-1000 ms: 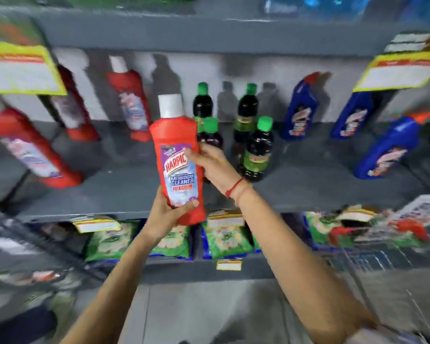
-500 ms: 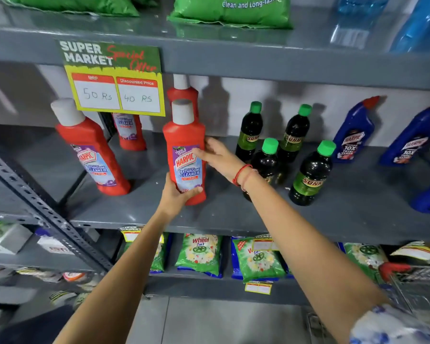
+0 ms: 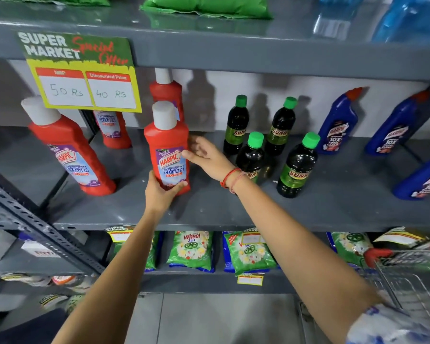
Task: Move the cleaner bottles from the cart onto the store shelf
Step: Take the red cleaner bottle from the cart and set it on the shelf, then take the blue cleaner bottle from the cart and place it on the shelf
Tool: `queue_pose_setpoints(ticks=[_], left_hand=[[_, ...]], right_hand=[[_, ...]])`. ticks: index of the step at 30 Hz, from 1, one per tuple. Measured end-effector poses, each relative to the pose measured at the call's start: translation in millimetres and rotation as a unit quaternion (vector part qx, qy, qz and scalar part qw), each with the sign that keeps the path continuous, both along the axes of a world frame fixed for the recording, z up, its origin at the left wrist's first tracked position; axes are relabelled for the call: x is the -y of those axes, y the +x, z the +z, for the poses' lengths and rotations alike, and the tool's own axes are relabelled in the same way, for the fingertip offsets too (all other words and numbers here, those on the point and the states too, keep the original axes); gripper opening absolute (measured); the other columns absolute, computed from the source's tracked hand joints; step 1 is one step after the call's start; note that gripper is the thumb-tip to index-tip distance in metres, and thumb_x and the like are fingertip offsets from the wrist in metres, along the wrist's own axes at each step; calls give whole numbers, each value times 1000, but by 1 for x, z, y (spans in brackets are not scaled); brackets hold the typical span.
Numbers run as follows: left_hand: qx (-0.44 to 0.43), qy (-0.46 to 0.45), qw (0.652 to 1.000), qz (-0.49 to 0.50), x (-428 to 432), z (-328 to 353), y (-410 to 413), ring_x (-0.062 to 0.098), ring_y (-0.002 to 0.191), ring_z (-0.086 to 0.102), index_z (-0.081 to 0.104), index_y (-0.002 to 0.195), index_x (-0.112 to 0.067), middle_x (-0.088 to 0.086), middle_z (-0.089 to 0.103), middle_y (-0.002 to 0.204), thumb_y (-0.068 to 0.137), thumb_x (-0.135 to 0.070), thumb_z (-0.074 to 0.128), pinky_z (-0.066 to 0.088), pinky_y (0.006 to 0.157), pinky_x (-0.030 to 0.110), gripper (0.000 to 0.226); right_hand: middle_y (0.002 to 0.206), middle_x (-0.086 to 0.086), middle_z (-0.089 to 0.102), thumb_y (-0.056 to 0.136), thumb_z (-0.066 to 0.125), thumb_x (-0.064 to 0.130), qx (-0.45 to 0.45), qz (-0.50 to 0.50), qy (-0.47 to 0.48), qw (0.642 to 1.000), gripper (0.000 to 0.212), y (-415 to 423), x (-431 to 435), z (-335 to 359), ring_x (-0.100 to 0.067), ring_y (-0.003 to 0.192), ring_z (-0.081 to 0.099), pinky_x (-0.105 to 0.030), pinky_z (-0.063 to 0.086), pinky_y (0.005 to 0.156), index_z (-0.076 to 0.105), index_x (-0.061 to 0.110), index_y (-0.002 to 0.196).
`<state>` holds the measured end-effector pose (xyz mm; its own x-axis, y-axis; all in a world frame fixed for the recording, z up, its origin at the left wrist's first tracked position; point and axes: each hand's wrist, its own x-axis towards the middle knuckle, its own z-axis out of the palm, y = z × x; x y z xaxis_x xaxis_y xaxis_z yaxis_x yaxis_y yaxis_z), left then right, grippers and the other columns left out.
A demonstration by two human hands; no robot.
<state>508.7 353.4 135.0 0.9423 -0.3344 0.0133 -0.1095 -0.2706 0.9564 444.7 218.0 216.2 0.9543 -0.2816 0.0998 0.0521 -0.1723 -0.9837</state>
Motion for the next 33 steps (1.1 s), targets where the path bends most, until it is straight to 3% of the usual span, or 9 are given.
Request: queue_pose_setpoints(ticks=[4,7,11,15,19,22,25,28,33], left_hand=[[20,-66,991,117,2,-2,-39,24,112,57,40,126,-6,17,54,126,64,-11,81,50,95,36,75],[34,-73,986,146,10,-4,-94,24,114,53,42,126,-9,14,52,126,75,-14,72,43,97,33,59],[16,-65,998,-12,50,-13,-160,6,94,61,54,108,-14,12,62,108,81,-10,66,49,77,16,30],[21,1,968,-249,121,-16,-220,-12,75,60,57,99,-19,1,63,94,81,-13,65,46,67,5,20],[45,51,912,-404,196,-22,-293,8,85,61,60,103,-9,2,66,99,81,-11,65,45,74,11,23],[82,76,859,-499,245,-33,-357,13,88,60,61,102,-3,10,69,102,78,-12,65,46,78,16,27],[76,100,814,-568,280,-52,-418,18,90,62,61,104,2,18,68,103,76,-12,64,46,82,19,31],[71,128,760,-634,303,-79,-480,19,92,59,59,106,5,23,66,106,76,-13,65,47,84,25,36],[104,258,633,-722,331,-143,-555,32,111,56,54,114,1,20,59,119,79,-10,67,43,93,36,39]], right_hand=[[118,-18,61,81,64,15,6,-53,-27,998,36,-43,11,-1,-19,105,58,-22,48,88,55,8,115],[109,-16,65,79,66,15,3,-73,-33,997,30,-95,27,-5,-16,97,62,-24,50,90,60,8,108],[92,-1,66,80,64,10,7,-144,-1,990,24,-177,61,-16,7,80,61,-14,51,78,62,8,104],[81,0,65,77,65,13,-2,-281,37,959,22,-274,110,-42,4,69,62,-14,51,65,62,12,99],[72,7,68,75,65,5,-17,-437,84,895,23,-384,150,-75,6,62,61,-10,50,60,61,0,97],[54,18,67,73,65,9,-46,-544,133,827,10,-470,168,-101,4,52,59,-12,48,51,61,16,79],[59,10,67,75,67,19,-112,-620,163,759,8,-549,174,-136,2,52,61,-13,47,49,60,19,79],[66,0,60,80,65,19,-193,-663,214,691,9,-624,167,-192,-1,47,57,-16,45,46,57,20,75],[45,6,54,80,65,13,-307,-653,355,594,26,-696,125,-307,-3,36,48,-20,40,43,54,18,58]])
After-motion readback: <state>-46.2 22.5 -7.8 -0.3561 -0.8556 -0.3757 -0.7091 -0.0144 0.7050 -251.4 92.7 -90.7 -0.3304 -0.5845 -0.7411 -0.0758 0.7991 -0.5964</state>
